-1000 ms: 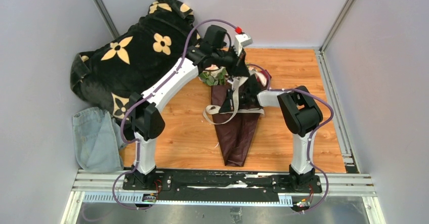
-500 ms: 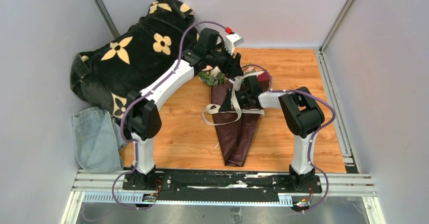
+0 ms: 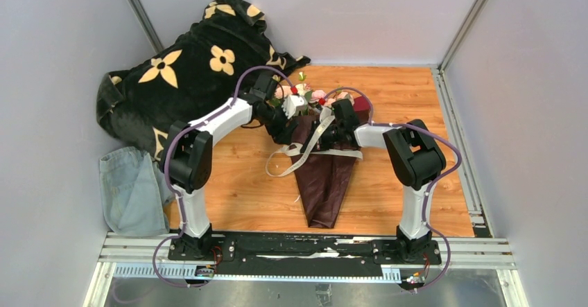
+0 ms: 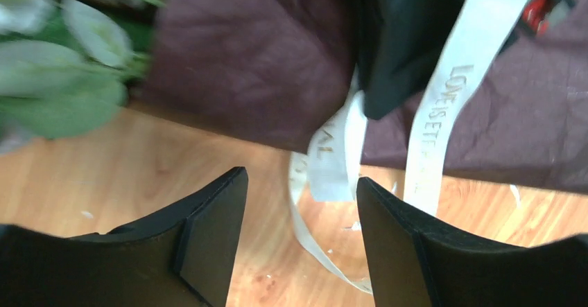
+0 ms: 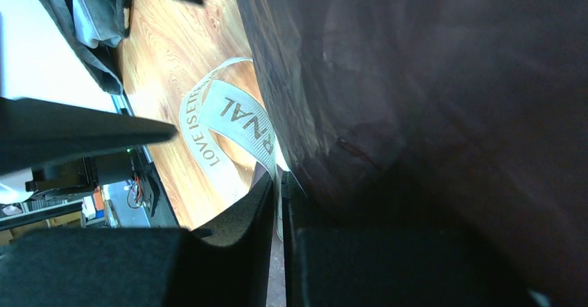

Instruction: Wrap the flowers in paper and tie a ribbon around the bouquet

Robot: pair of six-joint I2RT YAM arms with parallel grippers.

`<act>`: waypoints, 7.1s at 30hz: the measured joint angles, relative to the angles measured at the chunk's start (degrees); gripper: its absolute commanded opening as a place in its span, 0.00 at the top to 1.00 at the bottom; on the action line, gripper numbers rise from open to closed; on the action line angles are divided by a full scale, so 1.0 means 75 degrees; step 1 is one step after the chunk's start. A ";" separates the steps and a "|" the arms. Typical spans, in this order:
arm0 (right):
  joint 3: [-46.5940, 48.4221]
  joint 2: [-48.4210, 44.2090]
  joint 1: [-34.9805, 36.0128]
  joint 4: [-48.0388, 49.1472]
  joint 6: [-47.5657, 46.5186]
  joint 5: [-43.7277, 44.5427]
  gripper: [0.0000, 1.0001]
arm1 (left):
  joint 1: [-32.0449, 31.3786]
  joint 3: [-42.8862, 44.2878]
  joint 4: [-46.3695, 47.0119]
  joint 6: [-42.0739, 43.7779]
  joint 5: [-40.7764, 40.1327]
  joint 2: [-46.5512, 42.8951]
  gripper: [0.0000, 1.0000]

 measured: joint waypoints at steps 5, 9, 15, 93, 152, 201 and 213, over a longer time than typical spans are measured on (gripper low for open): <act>0.0041 0.0000 0.0000 -0.0128 -0.0003 0.0000 0.88 | -0.0087 -0.0396 -0.0198 0.0714 0.0038 0.0160 0.32; 0.0090 0.0000 0.0003 -0.0216 -0.0006 -0.0003 0.88 | -0.0105 -0.0405 -0.0125 0.0915 0.0058 0.0224 0.34; 0.0149 0.0000 0.0000 -0.0329 -0.0009 -0.0006 0.86 | -0.0391 -0.0484 0.0149 0.0901 -0.0195 0.0385 0.72; 0.4605 -0.0041 -0.4284 -0.8973 -0.2804 0.7192 0.62 | -0.2069 0.1454 0.0676 -0.1929 -0.1524 0.2238 1.00; 0.0137 -0.0752 -0.2323 -0.3177 -0.2078 0.1317 0.85 | -0.3028 0.2410 -0.0493 0.3346 -0.0341 0.1862 0.36; 0.1218 -0.2323 -0.4080 -0.4978 -0.2661 0.1816 0.68 | -0.2410 0.2209 0.1145 0.0609 0.0108 0.1734 1.00; 0.0950 -0.1387 -0.4587 -0.5785 -0.2209 0.3943 0.52 | -0.2410 0.2189 0.1297 0.0609 0.0058 0.2090 1.00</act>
